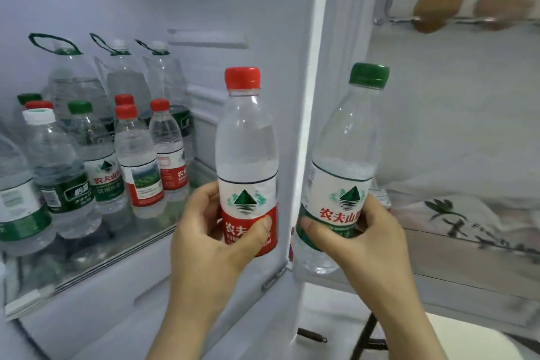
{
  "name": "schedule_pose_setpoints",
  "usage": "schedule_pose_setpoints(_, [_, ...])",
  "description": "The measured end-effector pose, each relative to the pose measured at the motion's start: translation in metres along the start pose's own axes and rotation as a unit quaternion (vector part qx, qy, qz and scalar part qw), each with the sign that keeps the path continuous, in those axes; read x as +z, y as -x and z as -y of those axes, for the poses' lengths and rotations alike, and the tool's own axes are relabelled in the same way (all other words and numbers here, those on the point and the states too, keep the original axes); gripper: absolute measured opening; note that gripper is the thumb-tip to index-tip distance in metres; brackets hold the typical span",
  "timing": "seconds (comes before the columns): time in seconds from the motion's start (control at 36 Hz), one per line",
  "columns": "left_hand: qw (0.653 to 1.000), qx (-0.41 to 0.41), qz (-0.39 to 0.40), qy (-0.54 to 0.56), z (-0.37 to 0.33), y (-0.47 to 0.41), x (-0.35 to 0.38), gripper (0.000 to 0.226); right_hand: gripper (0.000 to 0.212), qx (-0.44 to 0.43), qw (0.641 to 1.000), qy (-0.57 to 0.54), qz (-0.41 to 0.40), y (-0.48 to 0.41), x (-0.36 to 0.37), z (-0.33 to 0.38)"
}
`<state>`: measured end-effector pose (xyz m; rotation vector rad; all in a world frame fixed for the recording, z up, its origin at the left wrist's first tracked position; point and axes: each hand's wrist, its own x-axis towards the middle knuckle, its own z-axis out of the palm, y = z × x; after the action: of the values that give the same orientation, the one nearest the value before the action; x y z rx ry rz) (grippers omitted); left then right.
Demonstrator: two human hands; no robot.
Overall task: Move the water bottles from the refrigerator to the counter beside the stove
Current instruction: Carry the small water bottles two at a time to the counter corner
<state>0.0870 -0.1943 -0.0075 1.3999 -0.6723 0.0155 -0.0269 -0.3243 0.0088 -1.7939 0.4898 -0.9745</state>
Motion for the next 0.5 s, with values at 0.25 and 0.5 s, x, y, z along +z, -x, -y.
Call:
schedule_pose_setpoints(0.25, [0.993, 0.008, 0.079, 0.084, -0.030, 0.031, 0.073, 0.062, 0.031, -0.023, 0.995, 0.051, -0.084, 0.023, -0.088, 0.009])
schedule_pose_setpoints(0.5, [0.976, 0.004, 0.176, 0.125, -0.058, 0.082, 0.152, 0.067, 0.034, -0.002, 0.983, 0.098, -0.158, 0.067, -0.186, 0.014])
